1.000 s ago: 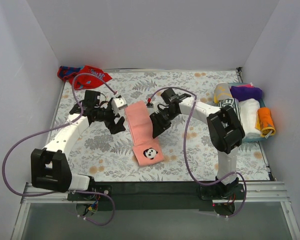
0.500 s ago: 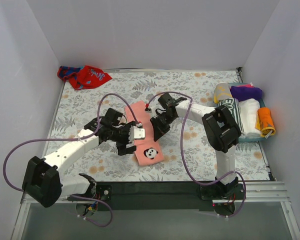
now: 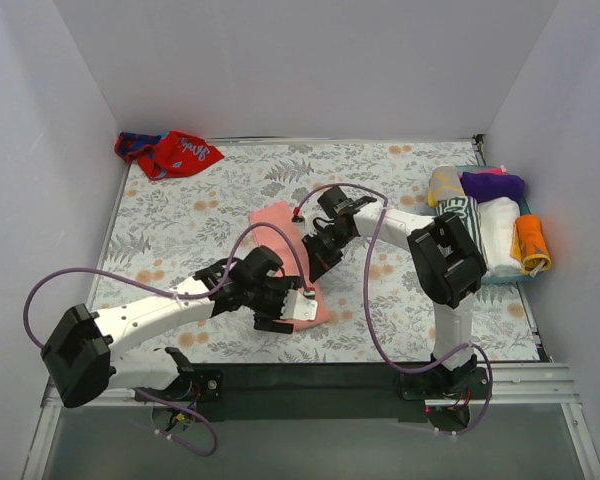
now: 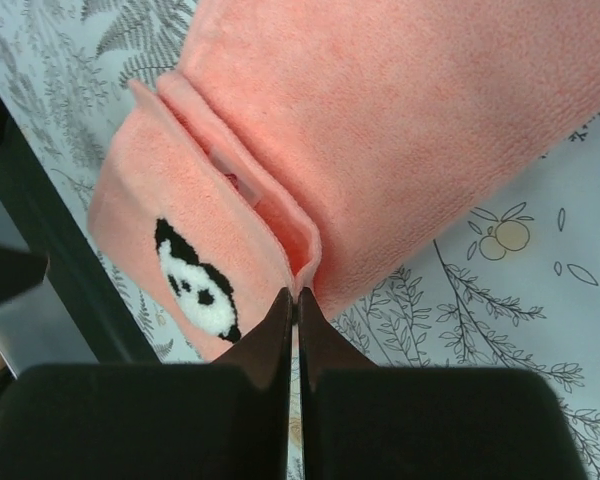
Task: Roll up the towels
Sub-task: Roll the towel
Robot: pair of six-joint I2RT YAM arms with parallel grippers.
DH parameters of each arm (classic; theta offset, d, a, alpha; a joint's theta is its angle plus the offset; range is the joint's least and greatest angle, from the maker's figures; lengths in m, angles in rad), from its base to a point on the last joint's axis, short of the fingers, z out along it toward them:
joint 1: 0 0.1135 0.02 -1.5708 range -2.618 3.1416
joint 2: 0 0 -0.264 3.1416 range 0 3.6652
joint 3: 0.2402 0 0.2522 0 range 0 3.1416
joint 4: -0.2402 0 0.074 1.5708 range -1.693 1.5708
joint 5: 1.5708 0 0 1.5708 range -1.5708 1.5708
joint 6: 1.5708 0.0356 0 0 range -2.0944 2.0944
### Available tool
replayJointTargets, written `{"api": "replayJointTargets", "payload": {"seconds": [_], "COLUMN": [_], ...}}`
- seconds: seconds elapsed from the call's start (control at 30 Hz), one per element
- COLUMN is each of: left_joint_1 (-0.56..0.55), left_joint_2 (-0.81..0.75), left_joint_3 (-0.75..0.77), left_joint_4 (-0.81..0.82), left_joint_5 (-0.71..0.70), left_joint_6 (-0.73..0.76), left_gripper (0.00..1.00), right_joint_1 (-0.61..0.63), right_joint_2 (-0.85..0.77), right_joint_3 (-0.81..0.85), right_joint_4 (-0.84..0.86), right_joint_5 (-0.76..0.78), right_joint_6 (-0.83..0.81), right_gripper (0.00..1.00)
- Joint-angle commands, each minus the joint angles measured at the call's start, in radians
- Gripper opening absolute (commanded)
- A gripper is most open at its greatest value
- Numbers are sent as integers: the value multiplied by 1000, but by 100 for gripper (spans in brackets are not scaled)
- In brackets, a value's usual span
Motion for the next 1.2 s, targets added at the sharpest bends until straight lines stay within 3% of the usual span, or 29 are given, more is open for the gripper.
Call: {"api": "replayJointTargets", "payload": {"seconds": [0.0, 0.1, 0.43, 0.53, 0.6, 0.63, 0.67, 0.77, 0.83, 0.97, 1.17], "left_joint_1": [-104, -152, -264, -265, -252, -237, -215, -100, -43, 18, 145], "left_joint_2": [23, 57, 233, 262, 273, 278, 282, 308, 316, 331, 455], "left_joint_3": [-19, -33, -27, -10, 10, 21, 34, 88, 116, 153, 223], "left_joint_4": [81, 111, 164, 144, 117, 102, 57, -51, -116, -190, -357], "left_joint_5": [-98, -149, -281, -276, -258, -232, -154, 36, 191, 356, 564], "left_joint_6": [-51, -82, -139, -153, -154, -157, -159, -116, -55, 34, 183], "left_gripper": [63, 58, 55, 35, 28, 20, 17, 12, 9, 6, 4], "right_joint_1": [-5, -4, -4, -7, -11, -17, -34, -94, -145, -211, -225], "right_joint_2": [26, 26, 29, 26, 14, -9, -24, -101, -176, -309, -556], "right_joint_3": [-21, -40, -70, -67, -65, -67, -68, -77, -93, -132, -300], "right_joint_4": [21, 32, 38, 35, 33, 33, 35, 41, 52, 78, 144], "right_joint_5": [32, 65, 79, 74, 68, 66, 63, 30, 8, 0, -64], "right_joint_6": [13, 19, 39, 41, 38, 36, 35, 6, -36, -105, -215], "right_gripper": [1, 1, 1, 1, 11, 15, 26, 53, 65, 71, 72]}}
